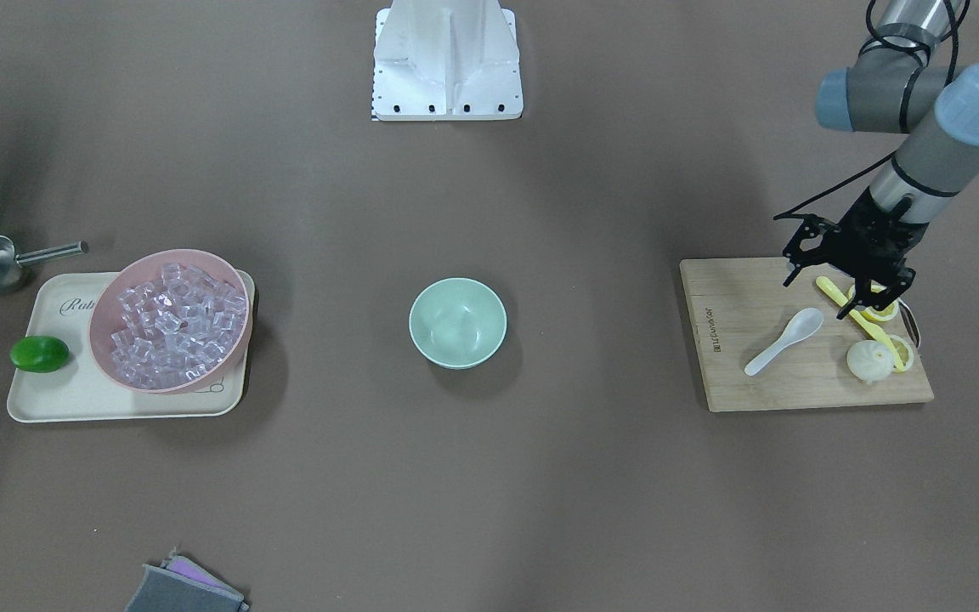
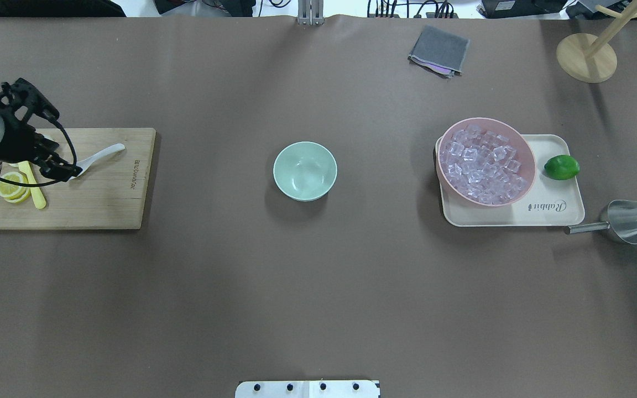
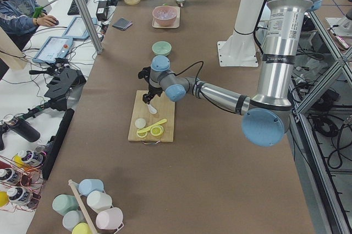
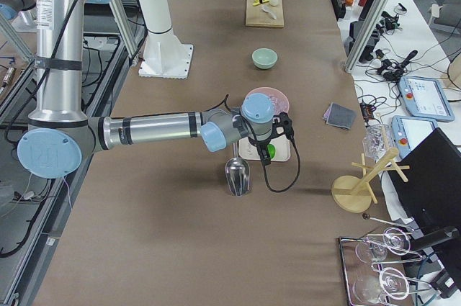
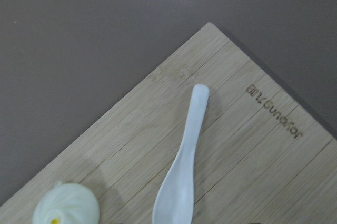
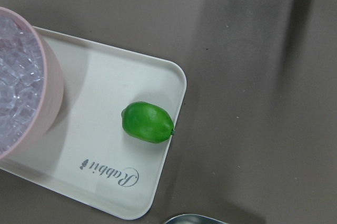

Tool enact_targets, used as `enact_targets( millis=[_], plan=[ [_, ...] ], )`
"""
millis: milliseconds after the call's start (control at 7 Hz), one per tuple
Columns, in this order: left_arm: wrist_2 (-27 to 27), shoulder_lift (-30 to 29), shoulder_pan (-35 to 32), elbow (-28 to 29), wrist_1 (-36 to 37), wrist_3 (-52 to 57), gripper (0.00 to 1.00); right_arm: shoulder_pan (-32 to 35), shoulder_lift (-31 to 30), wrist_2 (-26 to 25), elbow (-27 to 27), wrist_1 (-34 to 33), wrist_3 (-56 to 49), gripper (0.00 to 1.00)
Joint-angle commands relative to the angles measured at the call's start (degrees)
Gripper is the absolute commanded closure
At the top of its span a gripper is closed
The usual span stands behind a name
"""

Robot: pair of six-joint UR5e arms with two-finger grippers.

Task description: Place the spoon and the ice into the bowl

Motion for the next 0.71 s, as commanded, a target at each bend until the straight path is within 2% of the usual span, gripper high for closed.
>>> enact_targets(
  millis=[0,286,571],
  plan=[
    [0.01,-4.35,2.03,5.25,-0.26,0.17,0.31,-1.91,1.40,-0.11,0.02,0.03,1.74,0.00],
    [0.01,-5.76,2.20,7.29,-0.26,1.30,0.38,-2.01,1.40,-0.20,0.02,0.03,1.74,0.00],
    [0.10,-6.46,2.20,9.04,-0.18,2.54,0.39,-2.01,1.40,-0.02,0.02,0.03,1.74,0.00]
  ],
)
